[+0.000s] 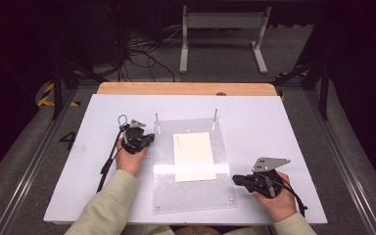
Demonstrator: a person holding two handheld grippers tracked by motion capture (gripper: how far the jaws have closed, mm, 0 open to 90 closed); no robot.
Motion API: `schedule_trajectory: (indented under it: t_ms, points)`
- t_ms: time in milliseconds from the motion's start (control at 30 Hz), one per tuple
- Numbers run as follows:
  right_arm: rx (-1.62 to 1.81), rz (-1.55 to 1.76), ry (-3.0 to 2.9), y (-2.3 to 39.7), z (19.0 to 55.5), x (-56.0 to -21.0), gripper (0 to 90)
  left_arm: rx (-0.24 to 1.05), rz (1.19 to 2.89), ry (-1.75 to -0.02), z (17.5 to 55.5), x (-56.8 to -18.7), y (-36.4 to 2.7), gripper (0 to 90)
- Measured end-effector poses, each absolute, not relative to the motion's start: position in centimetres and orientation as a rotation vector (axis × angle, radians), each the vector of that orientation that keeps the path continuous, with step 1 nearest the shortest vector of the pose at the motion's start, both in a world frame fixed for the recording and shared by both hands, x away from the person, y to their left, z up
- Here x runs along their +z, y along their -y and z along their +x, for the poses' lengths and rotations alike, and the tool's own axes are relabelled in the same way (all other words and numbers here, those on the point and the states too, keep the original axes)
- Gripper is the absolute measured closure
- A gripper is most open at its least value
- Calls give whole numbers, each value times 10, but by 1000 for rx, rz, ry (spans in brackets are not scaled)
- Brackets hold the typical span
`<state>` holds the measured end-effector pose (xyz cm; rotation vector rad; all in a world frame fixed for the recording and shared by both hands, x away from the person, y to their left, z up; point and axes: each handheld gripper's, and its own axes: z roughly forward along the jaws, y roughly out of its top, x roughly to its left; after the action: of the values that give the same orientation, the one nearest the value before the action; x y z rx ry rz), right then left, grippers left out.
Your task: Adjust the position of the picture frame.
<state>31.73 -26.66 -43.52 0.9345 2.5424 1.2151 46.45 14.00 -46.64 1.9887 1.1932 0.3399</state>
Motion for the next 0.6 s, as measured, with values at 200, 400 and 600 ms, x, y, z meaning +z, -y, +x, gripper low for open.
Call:
schedule_trajectory:
  t_ms: [200,400,600]
  points:
    - [1231,950,-2534,274,311,-435,856,347,2004,-1115,464,-466,-125,886]
    - [1240,885,-2555,270,306,-433,823,262,2073,-1009,443,-454,-137,662]
    - [1252,838,-2576,270,302,-432,792,238,2128,-772,382,-436,-141,622]
